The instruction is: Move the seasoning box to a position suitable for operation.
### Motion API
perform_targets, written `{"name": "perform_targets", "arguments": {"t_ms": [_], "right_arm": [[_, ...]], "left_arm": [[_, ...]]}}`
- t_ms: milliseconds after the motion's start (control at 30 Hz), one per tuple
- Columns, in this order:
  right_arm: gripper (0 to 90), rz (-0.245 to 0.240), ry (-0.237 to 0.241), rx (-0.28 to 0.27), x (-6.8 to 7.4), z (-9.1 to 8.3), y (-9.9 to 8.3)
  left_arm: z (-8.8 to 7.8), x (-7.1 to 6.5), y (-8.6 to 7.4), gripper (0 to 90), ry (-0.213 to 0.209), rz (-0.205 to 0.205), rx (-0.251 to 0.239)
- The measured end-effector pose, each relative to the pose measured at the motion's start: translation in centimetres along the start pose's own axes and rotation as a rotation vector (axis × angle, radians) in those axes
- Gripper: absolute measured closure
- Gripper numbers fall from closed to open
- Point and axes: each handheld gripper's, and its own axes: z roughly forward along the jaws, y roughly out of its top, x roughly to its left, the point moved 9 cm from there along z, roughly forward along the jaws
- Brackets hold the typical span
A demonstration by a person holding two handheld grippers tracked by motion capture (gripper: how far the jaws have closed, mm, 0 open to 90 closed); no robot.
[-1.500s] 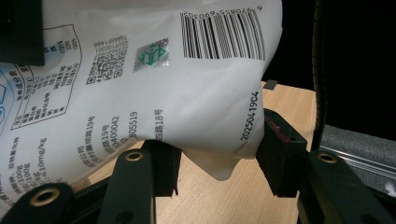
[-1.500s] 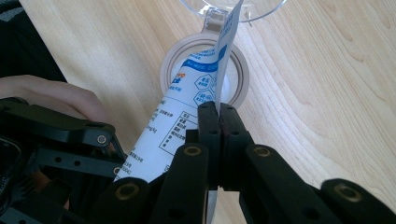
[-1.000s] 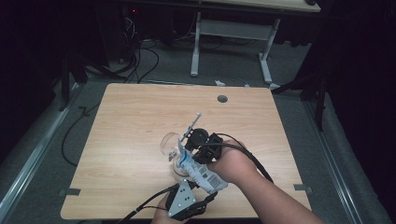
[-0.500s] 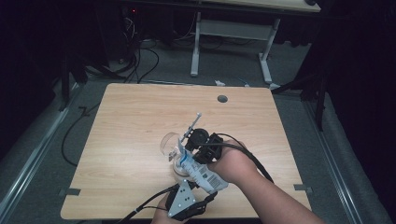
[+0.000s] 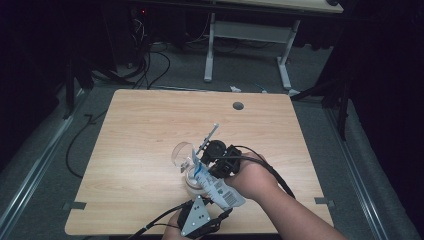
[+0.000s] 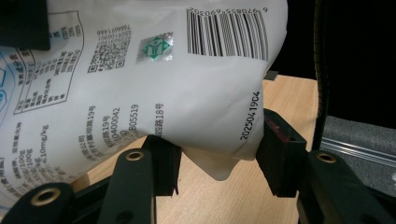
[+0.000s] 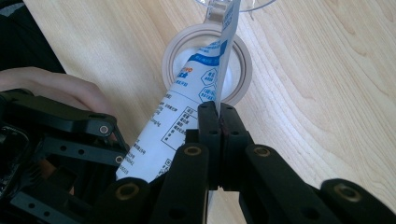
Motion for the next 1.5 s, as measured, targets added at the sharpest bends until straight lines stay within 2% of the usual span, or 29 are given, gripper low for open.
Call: {"name": "perform_targets", "arguments": {"t_ms": [800, 1500], "right_arm": [[90.0, -0.001, -0.004, -0.005, -0.1, -0.1, -0.3], [90.0, 0.006, 0.000, -0.004, -0.1, -0.1, -0.5]], "left_arm": [[-0.1, 0.8, -0.9, 54.2, 0.016, 0.004, 0.018], [-0.1, 1.0, -1.2, 54.2, 0.020, 0.001, 0.024]]}}
